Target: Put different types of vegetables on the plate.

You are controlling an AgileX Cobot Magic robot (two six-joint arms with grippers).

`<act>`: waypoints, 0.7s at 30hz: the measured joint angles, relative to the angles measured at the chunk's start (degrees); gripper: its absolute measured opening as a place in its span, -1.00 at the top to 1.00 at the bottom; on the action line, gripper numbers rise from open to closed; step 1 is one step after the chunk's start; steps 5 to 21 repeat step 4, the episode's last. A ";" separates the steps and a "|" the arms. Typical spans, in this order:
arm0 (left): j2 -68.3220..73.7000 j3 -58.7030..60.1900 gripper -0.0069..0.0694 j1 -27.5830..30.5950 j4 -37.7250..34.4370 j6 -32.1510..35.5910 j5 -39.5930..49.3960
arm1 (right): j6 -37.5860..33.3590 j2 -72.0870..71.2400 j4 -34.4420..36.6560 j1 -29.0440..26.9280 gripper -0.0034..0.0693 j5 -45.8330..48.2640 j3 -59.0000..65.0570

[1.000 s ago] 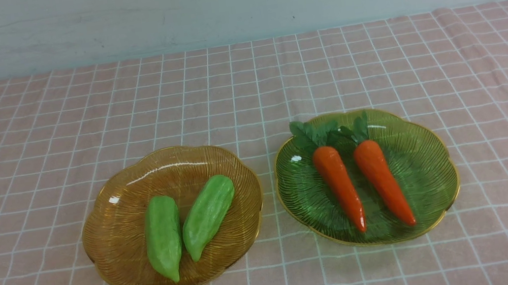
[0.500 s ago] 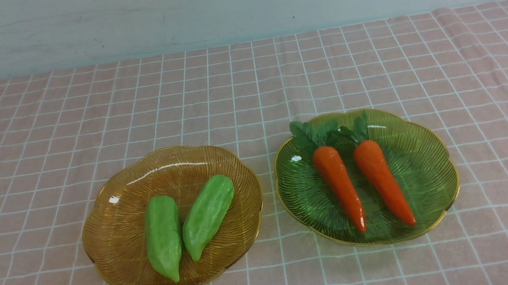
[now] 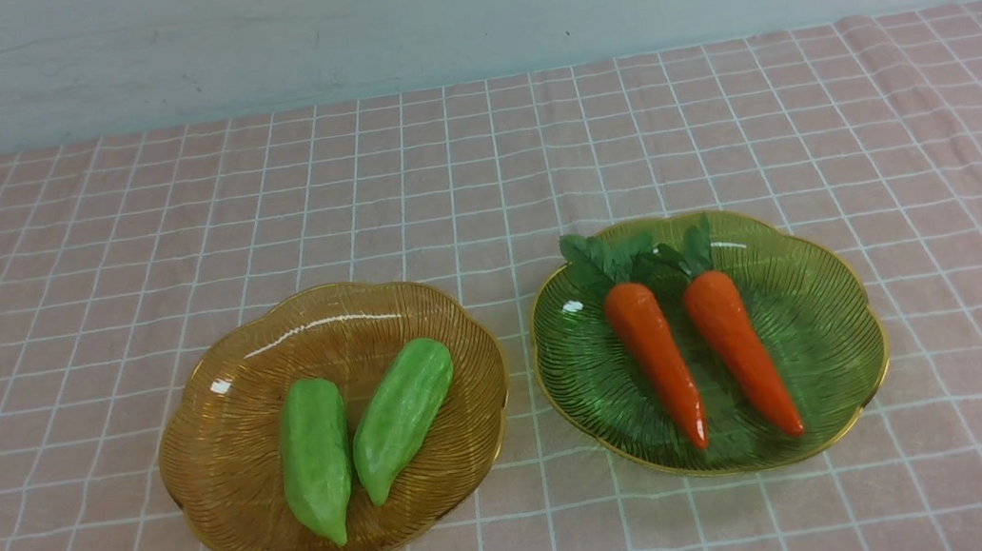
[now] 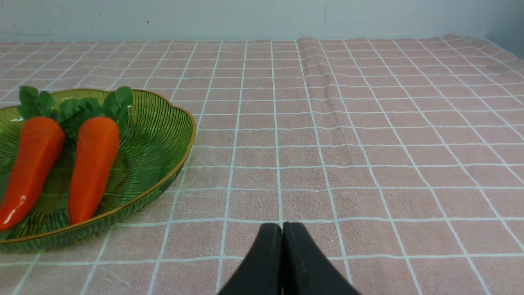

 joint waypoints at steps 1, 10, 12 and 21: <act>0.00 0.00 0.83 0.00 0.00 0.00 0.00 | 0.00 0.00 0.00 0.00 0.95 0.00 0.00; 0.00 0.00 0.83 0.00 0.00 0.00 0.00 | 0.00 0.00 0.05 0.00 0.95 0.00 0.00; 0.00 0.00 0.83 0.00 0.00 0.00 0.00 | 0.00 0.00 0.05 0.00 0.95 0.00 0.00; 0.00 0.00 0.83 0.00 0.00 0.00 0.00 | 0.00 0.00 0.05 0.00 0.95 0.00 0.00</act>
